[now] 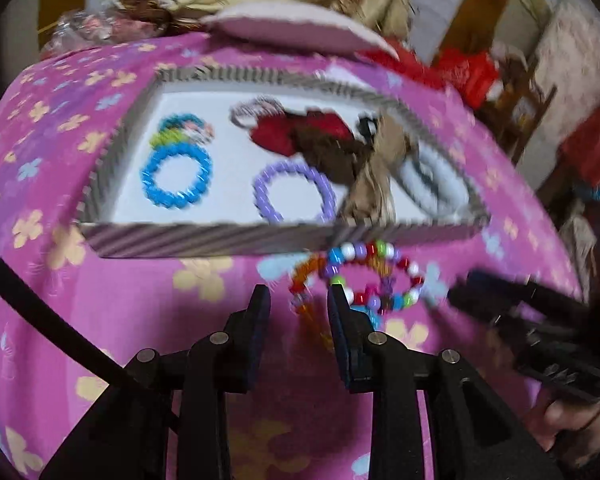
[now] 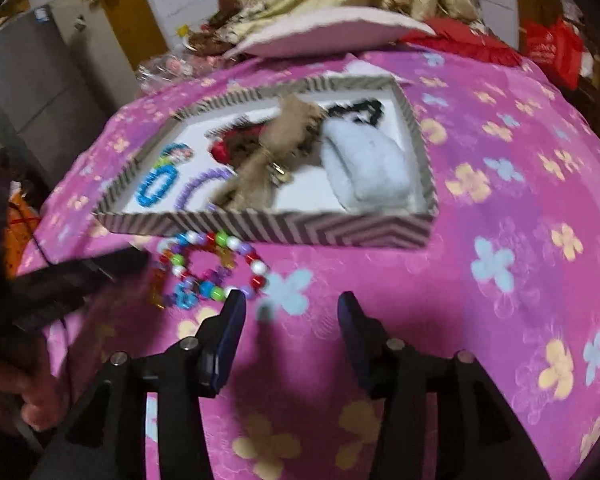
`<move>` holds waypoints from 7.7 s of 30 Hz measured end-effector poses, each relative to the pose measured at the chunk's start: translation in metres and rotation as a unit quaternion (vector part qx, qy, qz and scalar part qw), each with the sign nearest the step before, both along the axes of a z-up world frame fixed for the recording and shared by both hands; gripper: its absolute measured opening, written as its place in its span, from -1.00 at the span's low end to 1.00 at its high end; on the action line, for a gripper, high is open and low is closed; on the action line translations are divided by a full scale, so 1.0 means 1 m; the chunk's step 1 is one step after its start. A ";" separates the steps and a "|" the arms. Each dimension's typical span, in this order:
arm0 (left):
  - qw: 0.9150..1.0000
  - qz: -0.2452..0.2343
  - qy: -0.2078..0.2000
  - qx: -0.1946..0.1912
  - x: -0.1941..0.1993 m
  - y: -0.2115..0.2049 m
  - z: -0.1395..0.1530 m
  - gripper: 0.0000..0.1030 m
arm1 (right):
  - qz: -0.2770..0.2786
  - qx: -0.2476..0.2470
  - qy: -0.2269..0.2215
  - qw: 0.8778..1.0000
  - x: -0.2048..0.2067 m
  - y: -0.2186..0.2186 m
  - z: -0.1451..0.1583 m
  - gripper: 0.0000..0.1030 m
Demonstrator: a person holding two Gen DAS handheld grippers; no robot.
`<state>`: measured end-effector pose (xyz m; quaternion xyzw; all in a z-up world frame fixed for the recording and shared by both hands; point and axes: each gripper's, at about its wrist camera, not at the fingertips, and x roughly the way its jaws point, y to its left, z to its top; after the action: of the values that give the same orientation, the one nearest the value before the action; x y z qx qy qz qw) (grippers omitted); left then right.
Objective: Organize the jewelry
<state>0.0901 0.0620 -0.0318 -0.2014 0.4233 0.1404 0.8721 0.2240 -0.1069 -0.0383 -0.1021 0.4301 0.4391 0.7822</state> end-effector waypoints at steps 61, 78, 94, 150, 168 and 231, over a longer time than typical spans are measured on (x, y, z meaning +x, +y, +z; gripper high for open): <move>0.997 0.010 -0.069 0.024 -0.038 -0.014 0.078 -1.00 | 0.011 0.081 -0.029 0.996 -0.033 -0.027 0.070 -0.82; 0.997 0.022 -0.069 0.024 -0.042 -0.009 0.078 -1.00 | 0.010 0.057 -0.040 0.998 -0.036 -0.022 0.063 -0.81; 0.997 0.022 -0.065 0.032 -0.041 -0.013 0.078 -1.00 | 0.008 0.061 -0.054 0.997 -0.040 -0.021 0.067 -0.82; 0.993 0.041 -0.110 0.028 -0.016 0.068 0.131 -1.00 | 0.023 0.114 -0.073 0.991 -0.013 0.047 0.125 -0.81; 0.991 0.114 -0.068 -0.015 0.104 0.164 0.055 -1.00 | 0.009 0.135 -0.019 0.991 0.035 0.092 0.065 -0.81; 0.985 0.150 -0.027 0.085 -0.025 0.068 0.080 0.49 | -0.020 0.037 -0.069 0.997 -0.031 0.007 0.072 0.56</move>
<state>0.0655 0.1303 0.0479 -0.1914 0.3512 0.3001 0.8660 0.1931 -0.1001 0.0335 -0.0946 0.3603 0.4306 0.8221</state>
